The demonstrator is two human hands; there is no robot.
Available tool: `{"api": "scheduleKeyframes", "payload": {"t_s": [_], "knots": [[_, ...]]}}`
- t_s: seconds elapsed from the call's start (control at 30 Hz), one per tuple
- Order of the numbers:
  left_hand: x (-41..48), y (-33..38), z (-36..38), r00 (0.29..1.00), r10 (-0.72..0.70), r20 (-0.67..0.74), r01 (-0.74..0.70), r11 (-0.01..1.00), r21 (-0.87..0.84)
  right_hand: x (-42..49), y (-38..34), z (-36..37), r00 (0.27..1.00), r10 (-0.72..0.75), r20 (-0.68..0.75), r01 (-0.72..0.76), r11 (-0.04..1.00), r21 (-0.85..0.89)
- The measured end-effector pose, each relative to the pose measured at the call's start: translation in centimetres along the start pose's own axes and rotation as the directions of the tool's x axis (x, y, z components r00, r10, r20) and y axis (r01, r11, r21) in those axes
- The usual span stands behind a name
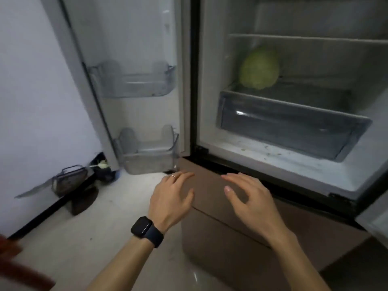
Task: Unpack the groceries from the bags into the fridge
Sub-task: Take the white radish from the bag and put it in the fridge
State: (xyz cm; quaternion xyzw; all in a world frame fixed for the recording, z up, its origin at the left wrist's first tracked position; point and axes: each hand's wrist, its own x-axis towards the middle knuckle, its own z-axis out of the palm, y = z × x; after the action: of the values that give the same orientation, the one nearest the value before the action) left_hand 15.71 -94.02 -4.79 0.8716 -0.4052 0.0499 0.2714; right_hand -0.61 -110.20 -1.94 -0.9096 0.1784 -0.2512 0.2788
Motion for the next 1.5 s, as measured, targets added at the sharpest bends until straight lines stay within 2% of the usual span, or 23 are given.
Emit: {"api": "scheduleKeyframes", "payload": {"t_s": [0.1,0.2,0.3,0.4,0.73,0.9,1.17,1.5], "knots": [[-6.6,-5.5,-2.8,0.982,-0.191,-0.004,0.191,0.978,0.078,-1.4,-4.3,5.7,0.986,-0.097,0.136,0.095,0.995,0.017],[-13.1,-11.0,-6.4,0.933,-0.356,-0.044,0.359,0.922,0.148,-2.8,-9.5,11.5,0.943,-0.219,0.252,0.209,0.976,0.064],[-20.9,-16.5,-11.0,0.854,-0.506,-0.125,0.520,0.839,0.160,-5.0,-16.1,17.6,0.851,-0.333,0.407,0.318,0.942,0.107],[-29.4,-21.4,-16.2,0.756,-0.628,-0.185,0.652,0.745,0.137,-8.2,-23.8,23.4,0.751,-0.445,0.489,0.417,0.893,0.171],[-58.7,-33.7,-33.7,0.433,-0.805,-0.405,0.895,0.436,0.092,-23.3,-51.0,39.4,0.470,-0.670,0.575,0.555,0.730,0.398],[-69.2,-37.6,-39.9,0.316,-0.832,-0.456,0.945,0.318,0.074,-29.2,-61.3,44.3,0.359,-0.723,0.590,0.587,0.667,0.460],[-77.3,-45.7,-45.8,0.232,-0.841,-0.489,0.970,0.239,0.049,-33.7,-71.6,51.9,0.244,-0.760,0.602,0.635,0.595,0.493],[-80.7,-61.4,-52.5,0.262,-0.847,-0.463,0.963,0.258,0.073,-33.4,-82.7,67.1,0.205,-0.773,0.600,0.572,0.592,0.567]]}}
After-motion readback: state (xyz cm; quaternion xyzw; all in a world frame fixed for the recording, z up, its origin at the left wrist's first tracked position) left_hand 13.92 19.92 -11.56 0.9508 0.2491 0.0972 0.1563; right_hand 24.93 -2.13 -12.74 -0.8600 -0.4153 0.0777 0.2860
